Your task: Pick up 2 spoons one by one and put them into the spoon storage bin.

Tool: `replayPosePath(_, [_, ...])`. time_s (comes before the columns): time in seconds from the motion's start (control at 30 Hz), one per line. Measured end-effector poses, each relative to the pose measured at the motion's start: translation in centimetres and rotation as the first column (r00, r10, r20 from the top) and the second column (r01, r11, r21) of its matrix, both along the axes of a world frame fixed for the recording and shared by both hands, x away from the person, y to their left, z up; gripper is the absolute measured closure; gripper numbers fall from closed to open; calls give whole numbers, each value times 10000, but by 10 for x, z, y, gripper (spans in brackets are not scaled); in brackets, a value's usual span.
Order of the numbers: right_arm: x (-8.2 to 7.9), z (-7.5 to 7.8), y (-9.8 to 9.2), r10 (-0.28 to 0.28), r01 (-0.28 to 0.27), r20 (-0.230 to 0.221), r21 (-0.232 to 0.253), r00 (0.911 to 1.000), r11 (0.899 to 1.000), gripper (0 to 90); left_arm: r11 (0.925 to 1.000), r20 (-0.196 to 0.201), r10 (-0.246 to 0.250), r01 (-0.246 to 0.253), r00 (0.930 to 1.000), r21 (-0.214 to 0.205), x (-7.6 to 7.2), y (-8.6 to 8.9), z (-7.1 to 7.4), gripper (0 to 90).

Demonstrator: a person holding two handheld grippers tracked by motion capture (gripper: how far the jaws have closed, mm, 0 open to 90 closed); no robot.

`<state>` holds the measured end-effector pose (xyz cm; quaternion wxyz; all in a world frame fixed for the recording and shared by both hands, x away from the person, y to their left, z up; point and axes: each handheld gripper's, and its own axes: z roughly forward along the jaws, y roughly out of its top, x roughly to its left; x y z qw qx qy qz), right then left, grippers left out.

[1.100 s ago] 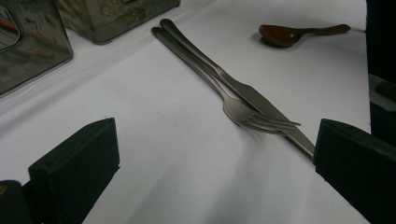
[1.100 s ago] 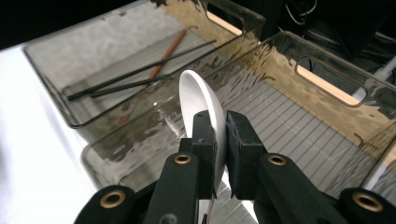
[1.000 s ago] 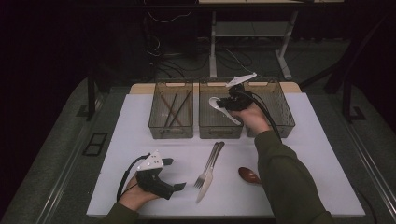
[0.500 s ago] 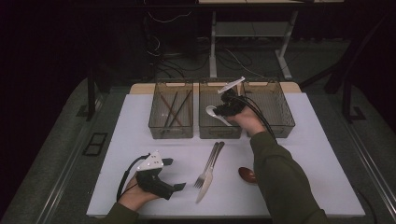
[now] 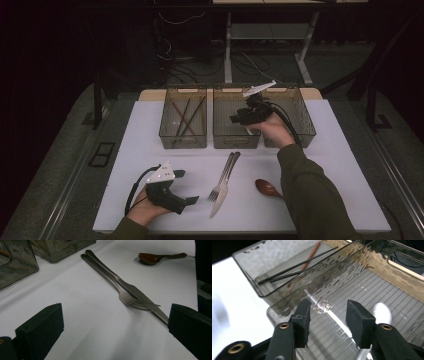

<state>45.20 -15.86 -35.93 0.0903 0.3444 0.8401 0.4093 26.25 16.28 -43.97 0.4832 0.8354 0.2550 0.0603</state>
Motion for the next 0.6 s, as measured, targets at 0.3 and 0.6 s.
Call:
replayPosePath(0.3, [-29, 5, -20, 482, -490, 225, 394, 9986, 9980, 473, 10000, -28, 0, 0, 10000, -54, 0, -2, -1, 0])
replayPosePath(0.6, [-59, 5, -36, 744, -758, 327, 454, 9967, 9961, 432, 10000, -18, -14, 14, 10000, 0, 0, -2, -1, 0])
